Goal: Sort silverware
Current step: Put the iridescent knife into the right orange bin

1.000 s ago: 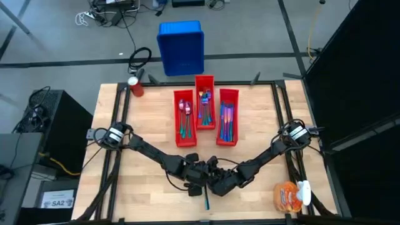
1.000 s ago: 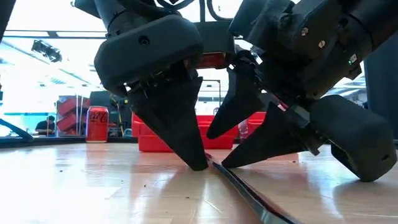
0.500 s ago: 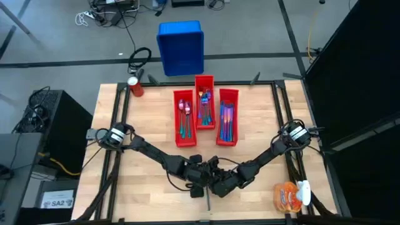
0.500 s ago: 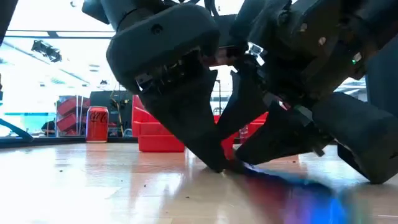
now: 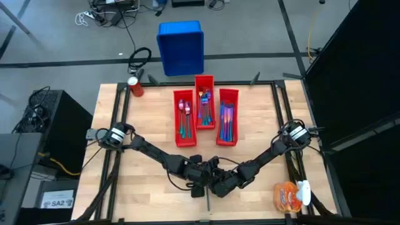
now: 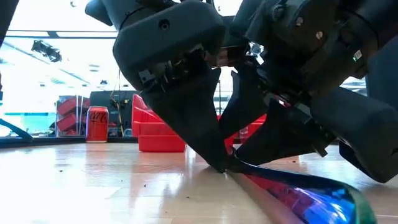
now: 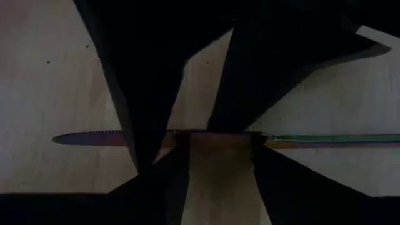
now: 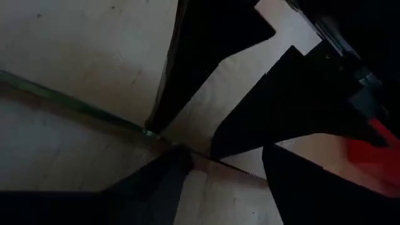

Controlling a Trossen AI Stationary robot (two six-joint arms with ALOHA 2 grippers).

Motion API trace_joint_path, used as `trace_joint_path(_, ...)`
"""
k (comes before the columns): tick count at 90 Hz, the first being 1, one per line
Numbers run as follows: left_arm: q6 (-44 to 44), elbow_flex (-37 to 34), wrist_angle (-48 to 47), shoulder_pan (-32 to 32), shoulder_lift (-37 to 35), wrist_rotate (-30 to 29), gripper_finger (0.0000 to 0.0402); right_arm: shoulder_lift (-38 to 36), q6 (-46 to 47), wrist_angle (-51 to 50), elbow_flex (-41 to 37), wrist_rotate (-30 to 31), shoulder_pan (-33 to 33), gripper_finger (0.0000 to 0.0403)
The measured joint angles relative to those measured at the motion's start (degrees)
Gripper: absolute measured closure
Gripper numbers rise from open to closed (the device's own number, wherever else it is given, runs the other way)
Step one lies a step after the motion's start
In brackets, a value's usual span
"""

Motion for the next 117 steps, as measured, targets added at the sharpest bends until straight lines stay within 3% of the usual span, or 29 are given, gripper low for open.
trace_joint_path(60, 0.4, 0.1, 3.2, -0.4, -0.3, 4.2, 0.0241, 0.0, -0.1, -1.1, 0.1, -3.8, -0.5, 0.0397)
trace_joint_path(102, 0.6, 0.2, -2.0, -0.7, -2.4, 4.6, 0.0241, 0.1, -0.3, 1.0, 0.1, -1.2, -0.3, 0.0402)
trace_joint_path(117, 0.4, 0.1, -6.5, -2.4, -7.6, -0.1, 0.0241, -0.1, -0.3, 2.2, 0.1, 0.7, 0.1, 0.0402)
